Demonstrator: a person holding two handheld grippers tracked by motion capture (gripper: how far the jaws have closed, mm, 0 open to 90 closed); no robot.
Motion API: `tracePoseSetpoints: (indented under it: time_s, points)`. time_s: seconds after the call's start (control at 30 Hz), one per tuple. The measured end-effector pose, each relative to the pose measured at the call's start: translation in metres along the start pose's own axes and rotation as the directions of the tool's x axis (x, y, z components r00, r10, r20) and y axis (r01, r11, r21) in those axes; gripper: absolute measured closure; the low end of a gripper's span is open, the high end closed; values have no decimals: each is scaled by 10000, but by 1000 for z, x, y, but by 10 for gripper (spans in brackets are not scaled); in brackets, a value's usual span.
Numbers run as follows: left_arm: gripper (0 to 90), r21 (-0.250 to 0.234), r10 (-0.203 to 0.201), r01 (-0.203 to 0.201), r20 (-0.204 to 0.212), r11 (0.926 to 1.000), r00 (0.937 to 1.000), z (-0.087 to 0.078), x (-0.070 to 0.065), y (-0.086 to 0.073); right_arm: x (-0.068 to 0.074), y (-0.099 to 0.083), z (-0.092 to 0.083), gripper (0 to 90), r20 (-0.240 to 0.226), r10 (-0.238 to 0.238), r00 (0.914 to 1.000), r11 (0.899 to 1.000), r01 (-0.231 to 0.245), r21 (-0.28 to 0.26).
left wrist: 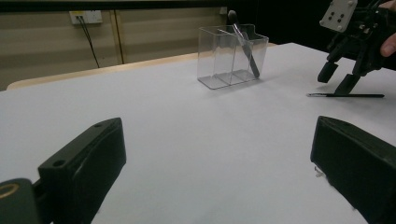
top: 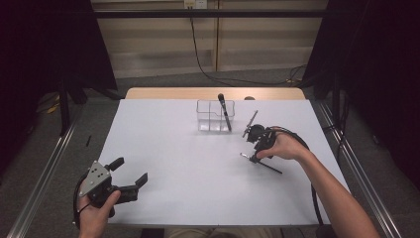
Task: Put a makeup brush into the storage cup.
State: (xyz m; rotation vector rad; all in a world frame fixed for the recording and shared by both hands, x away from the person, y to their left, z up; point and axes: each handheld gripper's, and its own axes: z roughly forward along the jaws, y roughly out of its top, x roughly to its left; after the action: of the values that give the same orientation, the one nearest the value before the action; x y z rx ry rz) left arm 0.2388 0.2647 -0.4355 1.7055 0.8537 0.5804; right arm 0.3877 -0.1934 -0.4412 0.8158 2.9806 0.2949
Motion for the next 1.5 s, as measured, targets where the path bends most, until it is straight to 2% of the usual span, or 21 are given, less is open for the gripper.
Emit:
tracePoseSetpoints:
  time_s: [0.2,0.33,0.6,0.77,1.0,1.13,1.23,1.4,1.5]
  points:
    - [34,40,-21,21,-13,10000,10000,0,0,0,2,0,5,565,-209,-149,9997,9993,156,334]
    - [34,73,11,-11,-6,10000,10000,0,0,0,3,2,8,616,-216,-177,9996,9991,185,371]
    - [34,78,104,-104,29,9999,9999,1,0,0,7,5,10,638,-59,-277,9996,9976,280,638]
    - [34,109,153,-154,65,9998,9999,1,-1,0,5,8,10,660,-187,24,9998,9958,-7,910]
    - [34,158,164,-165,40,9997,9999,0,-1,0,4,11,11,681,-276,37,9996,9939,-6,1099]
    - [34,166,128,-128,31,9998,9999,0,-1,-1,1,10,11,733,-344,399,9986,9935,-360,1084]
    - [34,173,133,-133,17,9998,9999,0,-1,-1,1,10,11,755,-299,366,9989,9936,-332,1082]
    - [34,185,114,-114,5,9998,9999,0,-1,-1,2,11,11,855,-325,333,9989,9931,-294,1136]
    - [34,185,126,-126,4,9998,9999,0,-2,-1,1,10,10,865,-411,306,9987,9937,-260,1088]
